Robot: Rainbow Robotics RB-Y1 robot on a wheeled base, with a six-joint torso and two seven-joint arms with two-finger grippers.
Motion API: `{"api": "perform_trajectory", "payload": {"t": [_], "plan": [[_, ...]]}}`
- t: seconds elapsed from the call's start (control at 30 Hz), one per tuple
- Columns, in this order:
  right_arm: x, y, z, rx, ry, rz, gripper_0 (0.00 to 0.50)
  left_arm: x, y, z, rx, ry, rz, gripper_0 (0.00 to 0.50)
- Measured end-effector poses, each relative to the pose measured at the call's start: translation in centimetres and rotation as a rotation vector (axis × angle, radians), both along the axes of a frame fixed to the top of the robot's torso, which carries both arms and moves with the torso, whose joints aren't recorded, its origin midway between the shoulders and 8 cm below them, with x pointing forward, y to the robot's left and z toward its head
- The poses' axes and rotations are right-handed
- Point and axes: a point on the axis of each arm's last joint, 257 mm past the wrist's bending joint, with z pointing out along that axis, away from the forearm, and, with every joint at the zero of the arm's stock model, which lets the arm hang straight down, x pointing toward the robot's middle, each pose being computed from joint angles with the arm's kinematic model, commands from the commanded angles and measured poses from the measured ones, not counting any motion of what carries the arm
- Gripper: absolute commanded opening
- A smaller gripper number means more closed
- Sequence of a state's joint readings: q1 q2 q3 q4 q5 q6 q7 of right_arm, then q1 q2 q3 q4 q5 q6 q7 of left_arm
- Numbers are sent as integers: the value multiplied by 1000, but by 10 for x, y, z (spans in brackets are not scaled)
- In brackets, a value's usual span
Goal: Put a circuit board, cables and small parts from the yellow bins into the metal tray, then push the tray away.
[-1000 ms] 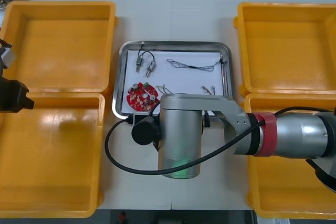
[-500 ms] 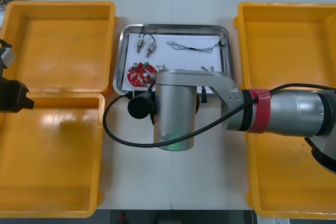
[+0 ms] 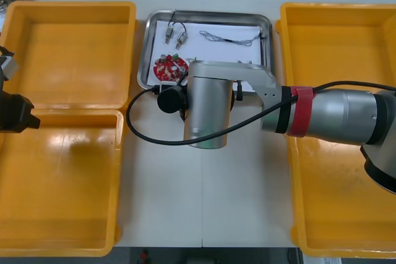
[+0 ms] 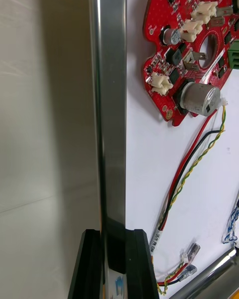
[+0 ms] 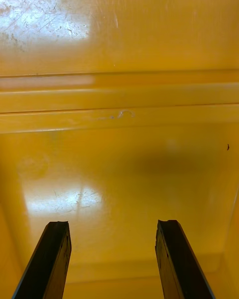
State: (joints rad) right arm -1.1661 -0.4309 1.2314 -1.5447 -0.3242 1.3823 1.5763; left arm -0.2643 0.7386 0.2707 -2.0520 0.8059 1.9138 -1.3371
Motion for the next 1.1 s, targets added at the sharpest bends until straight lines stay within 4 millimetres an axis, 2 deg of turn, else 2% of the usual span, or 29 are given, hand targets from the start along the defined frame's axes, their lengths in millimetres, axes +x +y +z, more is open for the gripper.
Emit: {"api": "perform_trajectory", "payload": {"t": [0.5,1.07,1.1], "plan": [[50,13,5,72,-60,50,0,0,0,0,0,0,0,500],[99,6,28,73,-166,115,0,0,0,0,0,0,0,500],[101,4,29,67,-170,114,29,0,0,0,0,0,0,500]]}}
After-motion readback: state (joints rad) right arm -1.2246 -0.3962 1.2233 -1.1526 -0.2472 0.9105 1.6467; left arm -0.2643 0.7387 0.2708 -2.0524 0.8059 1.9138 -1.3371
